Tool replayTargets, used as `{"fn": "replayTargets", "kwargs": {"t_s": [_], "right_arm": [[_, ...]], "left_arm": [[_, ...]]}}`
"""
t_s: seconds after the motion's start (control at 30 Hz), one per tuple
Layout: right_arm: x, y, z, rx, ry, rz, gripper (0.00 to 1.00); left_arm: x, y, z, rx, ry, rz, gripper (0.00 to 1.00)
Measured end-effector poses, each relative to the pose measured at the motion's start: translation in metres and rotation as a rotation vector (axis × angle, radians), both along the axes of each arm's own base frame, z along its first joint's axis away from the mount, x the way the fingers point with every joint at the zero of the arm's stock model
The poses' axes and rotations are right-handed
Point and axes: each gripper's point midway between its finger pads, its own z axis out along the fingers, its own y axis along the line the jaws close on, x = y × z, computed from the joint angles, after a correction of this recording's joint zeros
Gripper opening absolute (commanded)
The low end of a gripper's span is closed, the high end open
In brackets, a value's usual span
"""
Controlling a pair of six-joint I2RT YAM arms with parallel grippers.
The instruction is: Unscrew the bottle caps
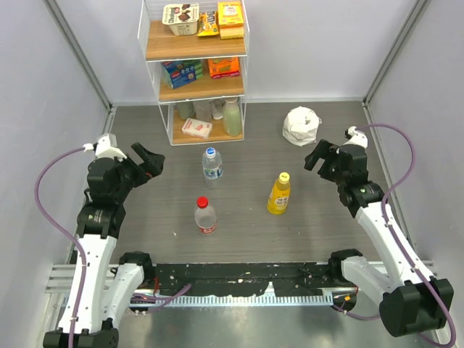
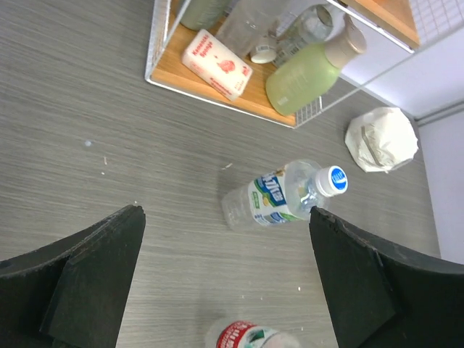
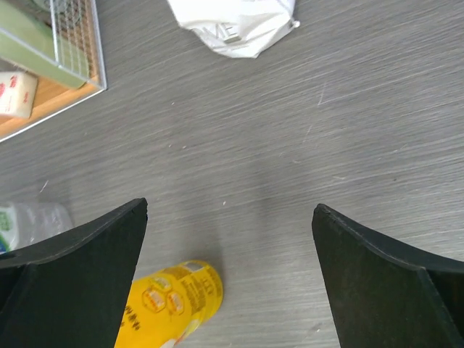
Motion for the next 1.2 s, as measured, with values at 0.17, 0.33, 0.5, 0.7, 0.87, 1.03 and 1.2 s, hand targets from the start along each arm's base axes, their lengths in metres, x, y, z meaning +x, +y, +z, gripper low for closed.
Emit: {"fn": "replayTargets", "kwargs": {"t_s": [0.17,0.33,0.5,0.7,0.87,1.03,1.2], "right_arm": [[-0.002,0.009,0.017,0.004,0.014,0.059,1.0],[-0.004,0.013,0.048,-0.004,-0.012,0.104,1.0],[-0.013,0.028,0.064,0.005,-0.017,0.177,1.0],[-0.033,0.061,0.081,0.003,-0.019,0.304,1.0],[-0.046,0.088,0.081,-0.014,-0.004,0.397,0.97],[-0.055,0.115,0.061,-0.087,0.052,0.462,0.91],[-0.063,0.131,0.044,-0.18,0.077,0.478,0.76]], "left_arm": [[-0.013,-0.008,-0.005,-0.015,0.028,-0.046,1.0],[-0.014,-0.019,-0.03,-0.037,0.133,-0.109,0.99],[-0.011,-0.034,-0.07,-0.077,0.287,-0.187,1.0],[-0.016,-0.047,-0.085,-0.116,0.35,-0.261,1.0],[-0.017,-0.052,-0.09,-0.12,0.372,-0.294,1.0],[-0.019,-0.054,-0.092,-0.123,0.386,-0.309,1.0],[-0.021,-0.055,-0.091,-0.128,0.383,-0.318,1.0]]}}
